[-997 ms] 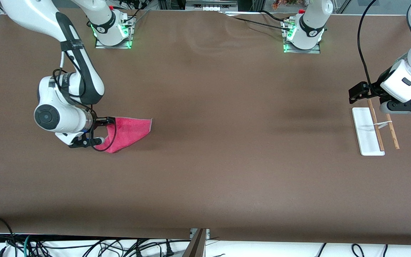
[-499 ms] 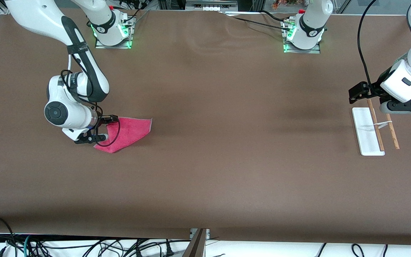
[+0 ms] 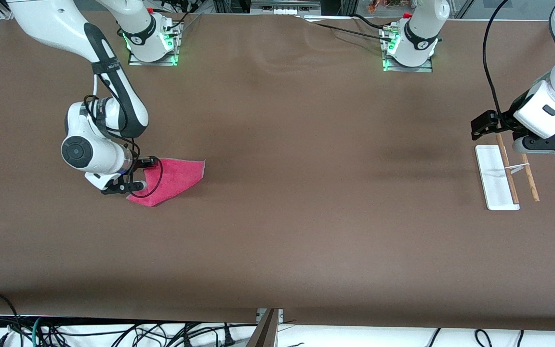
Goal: Pass towel and hang on rack
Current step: 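Reach the right gripper down and grasp the pink towel's corner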
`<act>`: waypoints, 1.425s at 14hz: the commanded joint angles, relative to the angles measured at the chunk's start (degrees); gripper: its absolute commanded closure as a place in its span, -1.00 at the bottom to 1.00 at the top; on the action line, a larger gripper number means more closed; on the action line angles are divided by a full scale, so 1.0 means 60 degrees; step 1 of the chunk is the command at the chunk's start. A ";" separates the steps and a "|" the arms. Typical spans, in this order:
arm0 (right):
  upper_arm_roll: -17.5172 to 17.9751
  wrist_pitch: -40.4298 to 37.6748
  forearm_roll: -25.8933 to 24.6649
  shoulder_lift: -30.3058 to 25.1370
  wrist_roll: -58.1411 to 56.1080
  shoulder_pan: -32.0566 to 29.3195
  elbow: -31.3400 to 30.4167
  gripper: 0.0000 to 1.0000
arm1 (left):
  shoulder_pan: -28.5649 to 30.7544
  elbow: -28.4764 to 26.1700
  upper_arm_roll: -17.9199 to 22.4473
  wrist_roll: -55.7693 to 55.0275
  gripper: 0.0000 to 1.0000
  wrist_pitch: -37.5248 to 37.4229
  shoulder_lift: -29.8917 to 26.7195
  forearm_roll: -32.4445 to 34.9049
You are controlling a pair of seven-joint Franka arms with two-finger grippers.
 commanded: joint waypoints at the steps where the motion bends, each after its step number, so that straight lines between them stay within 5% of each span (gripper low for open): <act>1: -0.0001 0.0170 0.0046 -0.0121 0.0101 -0.0024 -0.0215 0.17 | 0.0034 -0.0209 -0.0027 0.0011 -1.00 0.0043 -0.0208 0.0113; 5: -0.0001 0.0170 0.0046 -0.0121 0.0101 -0.0038 -0.0215 0.94 | 0.0034 -0.0209 -0.0027 0.0011 -1.00 0.0043 -0.0208 0.0113; 6: -0.0001 0.0170 0.0046 -0.0121 0.0101 -0.0067 -0.0215 1.00 | 0.0034 -0.0209 -0.0027 0.0011 -1.00 0.0043 -0.0208 0.0113; 11: 0.0013 -0.0194 0.0046 -0.0253 0.0043 -0.0053 0.0208 1.00 | 0.0034 -0.0209 -0.0012 0.0011 -1.00 -0.0074 -0.0208 0.0113; 20: 0.0101 -0.5113 0.0162 -0.0210 0.1080 0.0868 0.4848 1.00 | 0.0033 -0.0180 -0.0012 0.0011 -1.00 -0.0118 -0.0164 0.0099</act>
